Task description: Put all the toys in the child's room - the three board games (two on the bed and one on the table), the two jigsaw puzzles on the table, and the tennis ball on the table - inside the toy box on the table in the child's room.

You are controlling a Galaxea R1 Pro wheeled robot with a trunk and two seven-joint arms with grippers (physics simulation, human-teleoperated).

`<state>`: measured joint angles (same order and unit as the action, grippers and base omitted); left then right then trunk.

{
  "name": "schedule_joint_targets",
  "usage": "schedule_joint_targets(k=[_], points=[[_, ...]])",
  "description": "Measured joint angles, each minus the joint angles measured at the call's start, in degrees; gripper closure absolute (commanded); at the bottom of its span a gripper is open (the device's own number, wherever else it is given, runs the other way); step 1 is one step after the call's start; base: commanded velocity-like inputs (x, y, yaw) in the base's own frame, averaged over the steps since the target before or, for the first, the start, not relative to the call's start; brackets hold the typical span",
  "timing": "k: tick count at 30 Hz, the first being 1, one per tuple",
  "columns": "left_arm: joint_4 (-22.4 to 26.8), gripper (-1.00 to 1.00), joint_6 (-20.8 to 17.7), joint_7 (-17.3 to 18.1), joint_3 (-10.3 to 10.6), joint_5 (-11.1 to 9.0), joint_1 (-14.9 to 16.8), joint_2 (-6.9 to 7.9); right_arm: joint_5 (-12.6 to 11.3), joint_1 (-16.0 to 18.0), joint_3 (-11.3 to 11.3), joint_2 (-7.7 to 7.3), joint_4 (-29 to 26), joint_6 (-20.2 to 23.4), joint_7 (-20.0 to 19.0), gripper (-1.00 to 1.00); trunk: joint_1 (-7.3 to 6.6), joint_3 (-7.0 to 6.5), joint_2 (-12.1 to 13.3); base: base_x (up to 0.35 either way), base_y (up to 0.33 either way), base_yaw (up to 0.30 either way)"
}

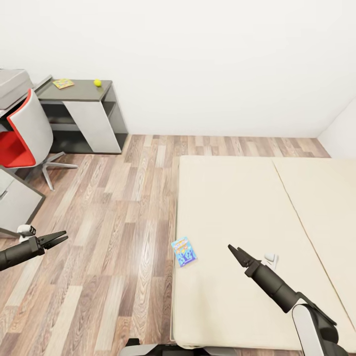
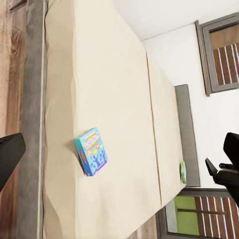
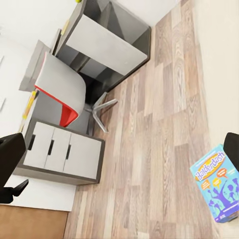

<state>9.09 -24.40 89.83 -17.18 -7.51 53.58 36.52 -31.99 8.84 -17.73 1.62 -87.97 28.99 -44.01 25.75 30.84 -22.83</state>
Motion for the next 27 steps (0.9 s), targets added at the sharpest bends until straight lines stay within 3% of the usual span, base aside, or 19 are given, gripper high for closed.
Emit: schedule_joint_targets(k=[27], points=[[0.1,-1.0,0.0,0.0,0.0,0.1,0.0,-1.11,0.0,0.0,0.0,0.09,1.1,0.0,0.0,-1.0,0.0,-2.55,0.0,0.0,0.0,0.0]])
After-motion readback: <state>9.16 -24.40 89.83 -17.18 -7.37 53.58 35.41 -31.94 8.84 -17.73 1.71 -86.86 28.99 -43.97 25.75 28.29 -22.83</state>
